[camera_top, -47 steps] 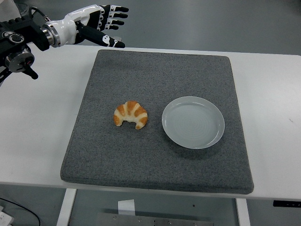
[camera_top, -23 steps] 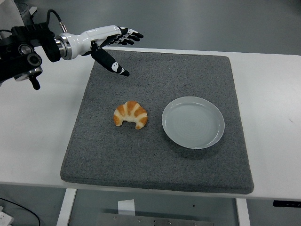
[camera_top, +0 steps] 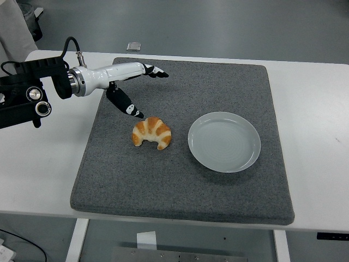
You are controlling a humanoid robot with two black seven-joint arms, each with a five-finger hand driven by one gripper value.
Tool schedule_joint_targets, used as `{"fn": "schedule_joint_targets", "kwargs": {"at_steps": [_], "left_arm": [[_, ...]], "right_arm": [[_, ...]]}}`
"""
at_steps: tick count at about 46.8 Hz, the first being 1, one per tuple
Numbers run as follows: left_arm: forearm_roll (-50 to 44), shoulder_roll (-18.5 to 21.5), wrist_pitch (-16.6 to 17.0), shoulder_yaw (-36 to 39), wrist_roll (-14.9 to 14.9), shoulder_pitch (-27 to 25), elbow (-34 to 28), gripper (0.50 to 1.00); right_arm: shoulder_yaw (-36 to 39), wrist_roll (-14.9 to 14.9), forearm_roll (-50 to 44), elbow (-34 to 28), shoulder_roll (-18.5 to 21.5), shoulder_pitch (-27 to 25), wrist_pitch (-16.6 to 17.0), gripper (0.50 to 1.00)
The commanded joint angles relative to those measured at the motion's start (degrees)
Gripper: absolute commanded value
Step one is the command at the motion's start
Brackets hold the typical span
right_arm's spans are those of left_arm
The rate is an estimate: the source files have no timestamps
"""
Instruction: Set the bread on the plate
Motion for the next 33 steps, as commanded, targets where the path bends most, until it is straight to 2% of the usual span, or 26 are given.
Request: {"fn": "schedule_joint_targets", "kwargs": {"at_steps": [1,9,26,33], "left_arm": [[0.2,-0.6,0.1,0.8,0.0,0.3,-0.1,0.990],[1.1,-2.7,0.7,2.6,0.0,1.1,0.6,0.988],[7.0,-6.5,6.7,4.2,0.0,5.9,3.4,0.986],[8.4,-7.3,7.4,4.2,0.0,6.2,5.0,0.984]], "right_arm": [[0.0,0.0,0.0,0.0,0.0,0.0,0.0,0.932],[0.0,0.0,0.0,0.0,0.0,0.0,0.0,0.932],[0.0,0.0,0.0,0.0,0.0,0.0,0.0,0.932],[0.0,0.0,0.0,0.0,0.0,0.0,0.0,0.932]]}}
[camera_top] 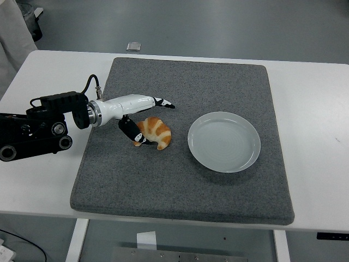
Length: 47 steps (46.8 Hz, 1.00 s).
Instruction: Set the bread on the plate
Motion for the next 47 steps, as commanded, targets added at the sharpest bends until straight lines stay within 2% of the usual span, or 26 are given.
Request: {"fn": "schedule_joint_targets", "kwargs": {"at_steps": [1,9,16,19,29,32,37,39,44,47], "left_arm": [[0.9,-0.7,0.0,0.0,-0.1,0.3,0.8,0.984],[1.6,-2.8,0.0,0.0,-0.1,1.9,3.6,0.975],[1.6,-3.0,0.1,0.0,-0.1,2.1,4.1,0.971],[1.6,-3.1,0.0,0.0,-0.1,2.1,4.4,0.932],[1.7,-3.7,0.0,0.1,-0.1,2.2,4.7,0.891],[1.7,-3.7,-0.1,0.1,-0.1,2.2,4.7,0.859],[1.7,-3.7,-0.1,0.8,-0.1,2.2,4.8,0.849],[1.7,-3.7,-0.1,0.9,-0.1,2.2,4.8,0.825],[1.7,-3.7,-0.1,0.9,-0.2,2.2,4.8,0.821],[1.7,-3.7,-0.2,0.9,-0.2,2.1,4.8,0.789]], "right_arm": [[0.0,0.0,0.0,0.0,0.0,0.0,0.0,0.932],[0.0,0.0,0.1,0.0,0.0,0.0,0.0,0.932],[0.0,0.0,0.0,0.0,0.0,0.0,0.0,0.932],[0.0,0.0,0.0,0.0,0.0,0.0,0.0,0.932],[0.0,0.0,0.0,0.0,0.0,0.0,0.0,0.932],[0.0,0.0,0.0,0.0,0.0,0.0,0.0,0.932],[0.0,0.0,0.0,0.0,0.0,0.0,0.0,0.932],[0.0,0.0,0.0,0.0,0.0,0.0,0.0,0.932],[0.0,0.0,0.0,0.0,0.0,0.0,0.0,0.932],[0.0,0.0,0.0,0.0,0.0,0.0,0.0,0.932]]}}
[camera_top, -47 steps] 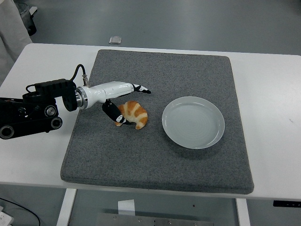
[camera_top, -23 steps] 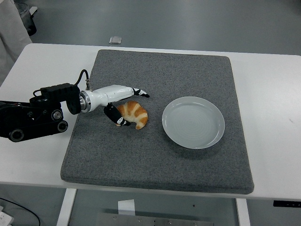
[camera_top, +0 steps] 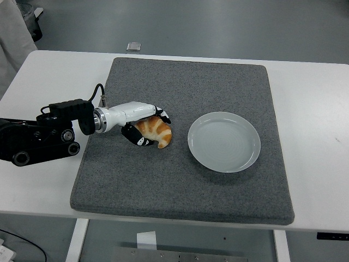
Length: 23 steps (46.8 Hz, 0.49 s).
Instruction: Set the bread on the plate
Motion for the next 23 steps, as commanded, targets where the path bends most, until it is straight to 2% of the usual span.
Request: {"fn": "schedule_joint_targets", "kwargs": {"at_steps": [1,6,12,14,23], "left_arm": [[0.0,0.0,-0.1,0.0,-0.1,-0.1,0.0,0.778],[0.5,0.0,-0.1,0.0,-0.1,-0.1,0.0,0.705],[2.1,0.0,-0.2,0.0,-0.1,-0.1,0.0,0.570],[2.5,0.1,-0.2,0.1,-0.1,-0.1,0.0,0.510],[3.8,0.4,-0.4,0.0,-0.1,-0.4,-0.3,0.500]], "right_arm": [[0.0,0.0,0.1,0.0,0.0,0.0,0.0,0.932],[0.0,0.0,0.0,0.0,0.0,0.0,0.0,0.932],[0.0,0.0,0.0,0.0,0.0,0.0,0.0,0.932],[0.0,0.0,0.0,0.0,0.0,0.0,0.0,0.932],[0.0,0.0,0.0,0.0,0.0,0.0,0.0,0.932]]}}
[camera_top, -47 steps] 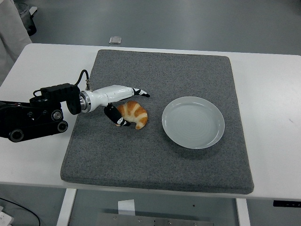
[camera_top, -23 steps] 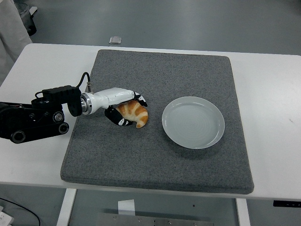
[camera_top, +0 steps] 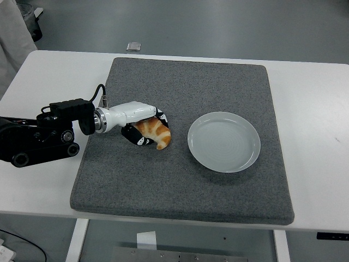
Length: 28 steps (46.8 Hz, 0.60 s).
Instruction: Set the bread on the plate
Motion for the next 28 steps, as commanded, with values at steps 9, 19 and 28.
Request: {"fn": "schedule_joint_targets", "kwargs": {"at_steps": [9,19,28], "left_arm": [[1.3,0.4,-0.1,-0.1,0.0,-1.0,-0.2,0.500],[1.4,2.3,-1.7,-0.8,-0.1,-4.5,-0.9,0.500],[0.8,3.8,-4.7,-3.0,-0.9,-8.3,-0.9,0.500]], "right_arm": [[0.0,0.0,0.1,0.0,0.0,0.0,0.0,0.932],[0.0,0.0,0.1,0.0,0.0,0.0,0.0,0.932],[0.0,0.0,0.0,0.0,0.0,0.0,0.0,0.932]]}}
